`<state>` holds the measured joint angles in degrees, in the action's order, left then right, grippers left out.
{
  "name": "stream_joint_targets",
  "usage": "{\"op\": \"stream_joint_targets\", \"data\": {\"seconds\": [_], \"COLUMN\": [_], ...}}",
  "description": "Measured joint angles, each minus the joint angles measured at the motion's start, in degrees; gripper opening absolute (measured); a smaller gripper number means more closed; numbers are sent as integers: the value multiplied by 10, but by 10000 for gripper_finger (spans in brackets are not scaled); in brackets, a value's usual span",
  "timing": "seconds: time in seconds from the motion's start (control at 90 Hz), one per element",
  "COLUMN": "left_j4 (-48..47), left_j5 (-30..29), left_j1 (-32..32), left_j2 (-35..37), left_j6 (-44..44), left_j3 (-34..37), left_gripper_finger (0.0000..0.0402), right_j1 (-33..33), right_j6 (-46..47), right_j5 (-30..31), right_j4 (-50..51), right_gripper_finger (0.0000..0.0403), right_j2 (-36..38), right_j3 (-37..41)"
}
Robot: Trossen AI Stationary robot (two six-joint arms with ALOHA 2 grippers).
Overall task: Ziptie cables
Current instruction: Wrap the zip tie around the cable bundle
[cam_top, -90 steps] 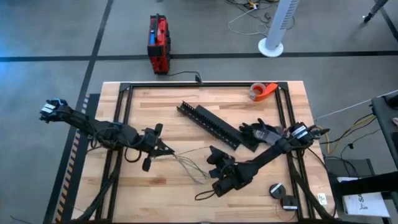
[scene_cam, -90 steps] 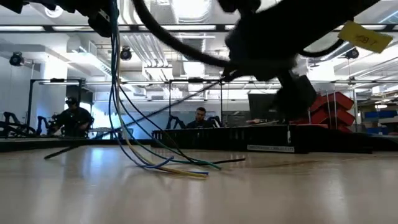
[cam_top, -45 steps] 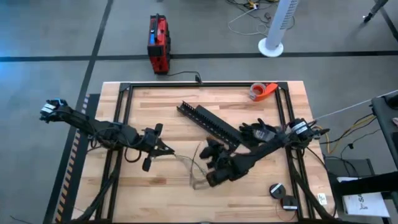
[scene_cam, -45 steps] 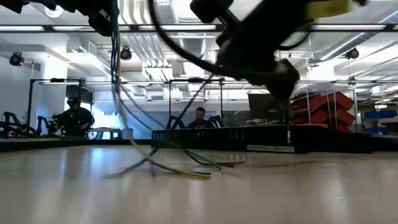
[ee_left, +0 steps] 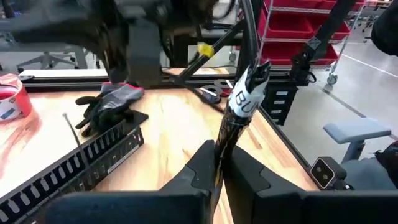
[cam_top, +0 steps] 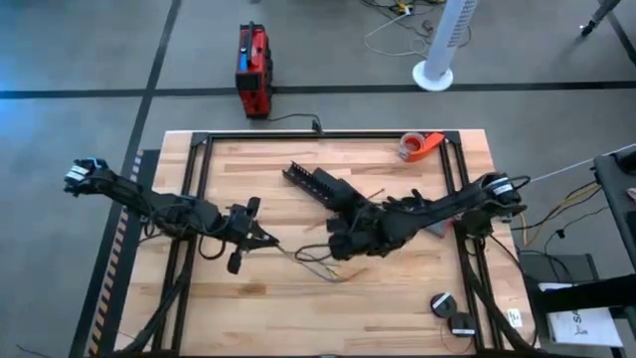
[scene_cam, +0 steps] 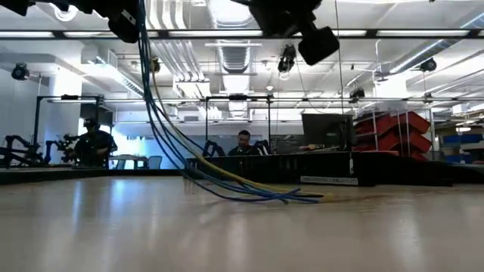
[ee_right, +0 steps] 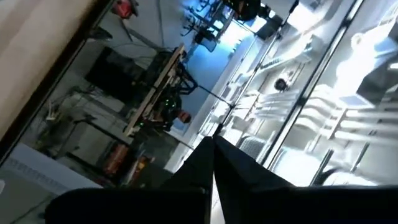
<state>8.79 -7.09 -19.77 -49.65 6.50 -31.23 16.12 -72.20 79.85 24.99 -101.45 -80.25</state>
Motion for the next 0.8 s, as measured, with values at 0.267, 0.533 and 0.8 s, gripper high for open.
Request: {"op": "stream_joint_targets", "data": {"seconds": [0.267,0.533,0.8], "left_j4": [-1,-1,2], "left_j5": [1,1,1], "left_j1": [0,0,0], "left_j2": [0,0,0], "left_j6": [3,6,6], "left_j3": [0,0,0], "left_gripper_finger": [8,8,8], "right_j1": [3,-116,-259], "right_j6": [313,697,664], "right_j5": [-208,-542,-741], "right_j4": [64,255,288], "right_gripper_finger": [1,23,120], "right_j2": [42,112,117], "right_j3": [0,25,94]}}
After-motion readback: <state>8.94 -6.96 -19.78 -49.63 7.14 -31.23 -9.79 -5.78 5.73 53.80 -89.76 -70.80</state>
